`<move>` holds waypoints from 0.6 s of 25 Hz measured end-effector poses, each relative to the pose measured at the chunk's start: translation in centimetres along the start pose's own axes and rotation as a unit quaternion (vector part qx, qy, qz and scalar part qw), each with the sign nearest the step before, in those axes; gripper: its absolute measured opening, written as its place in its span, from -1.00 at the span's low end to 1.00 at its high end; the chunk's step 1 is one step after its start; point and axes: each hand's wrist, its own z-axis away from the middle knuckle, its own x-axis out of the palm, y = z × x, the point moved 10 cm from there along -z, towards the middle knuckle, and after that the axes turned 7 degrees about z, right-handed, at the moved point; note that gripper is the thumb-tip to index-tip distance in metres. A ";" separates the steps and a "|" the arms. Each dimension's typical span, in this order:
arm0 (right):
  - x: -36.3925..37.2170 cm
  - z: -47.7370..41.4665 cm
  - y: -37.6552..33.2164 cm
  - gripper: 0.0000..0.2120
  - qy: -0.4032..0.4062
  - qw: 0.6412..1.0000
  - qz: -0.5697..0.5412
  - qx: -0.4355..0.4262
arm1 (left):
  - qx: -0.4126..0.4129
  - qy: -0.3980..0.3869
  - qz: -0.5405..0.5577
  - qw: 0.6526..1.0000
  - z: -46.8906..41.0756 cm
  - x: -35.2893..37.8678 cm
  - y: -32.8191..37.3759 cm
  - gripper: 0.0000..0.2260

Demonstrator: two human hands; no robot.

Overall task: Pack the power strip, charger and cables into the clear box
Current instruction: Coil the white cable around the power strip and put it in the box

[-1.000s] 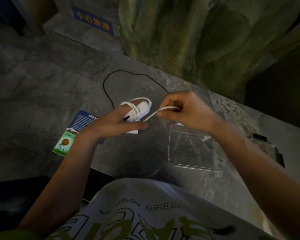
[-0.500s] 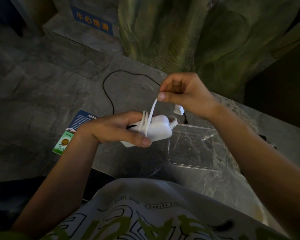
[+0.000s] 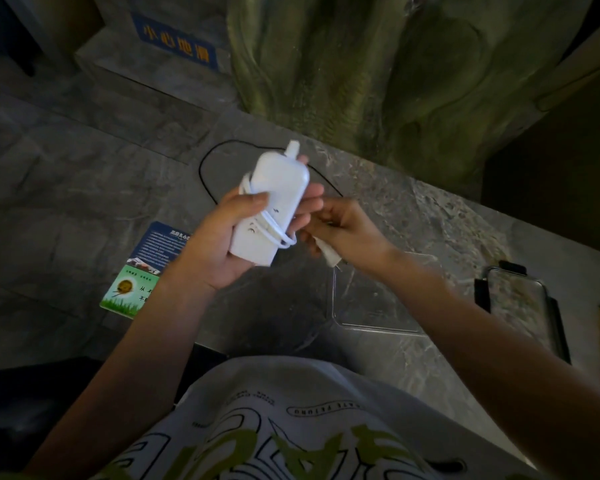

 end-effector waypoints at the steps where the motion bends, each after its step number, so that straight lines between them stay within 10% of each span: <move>1: 0.3 0.2 0.5 -0.90 -0.006 1.000 -0.004 0.017 | 0.015 0.020 0.019 1.000 -0.1 -0.5 0.3 -0.53; 15: 4.6 2.6 -0.2 -0.66 -0.103 0.909 -0.346 0.207 | -0.052 -0.092 0.281 0.954 0.1 0.5 -0.7 -0.62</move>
